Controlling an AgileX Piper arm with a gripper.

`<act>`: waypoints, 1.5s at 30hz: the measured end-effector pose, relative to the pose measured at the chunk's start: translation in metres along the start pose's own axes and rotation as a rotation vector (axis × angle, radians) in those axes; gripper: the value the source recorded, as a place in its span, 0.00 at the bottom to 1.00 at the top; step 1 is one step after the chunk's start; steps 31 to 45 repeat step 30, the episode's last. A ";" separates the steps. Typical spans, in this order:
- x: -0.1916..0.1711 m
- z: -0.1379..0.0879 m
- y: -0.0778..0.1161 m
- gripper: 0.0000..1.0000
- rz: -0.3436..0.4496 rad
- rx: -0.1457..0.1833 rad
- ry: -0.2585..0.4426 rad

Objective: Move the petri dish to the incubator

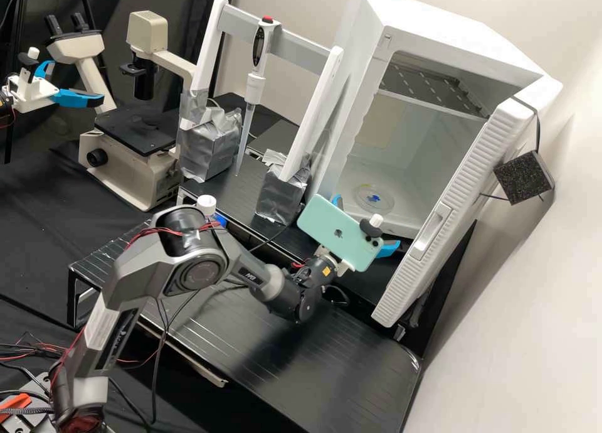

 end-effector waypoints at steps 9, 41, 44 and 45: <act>-0.070 -0.050 -0.023 1.00 0.025 -0.028 0.091; -0.148 -0.117 -0.123 1.00 -0.027 -0.070 0.135; -0.148 -0.117 -0.123 1.00 -0.027 -0.070 0.135; -0.148 -0.117 -0.123 1.00 -0.027 -0.070 0.135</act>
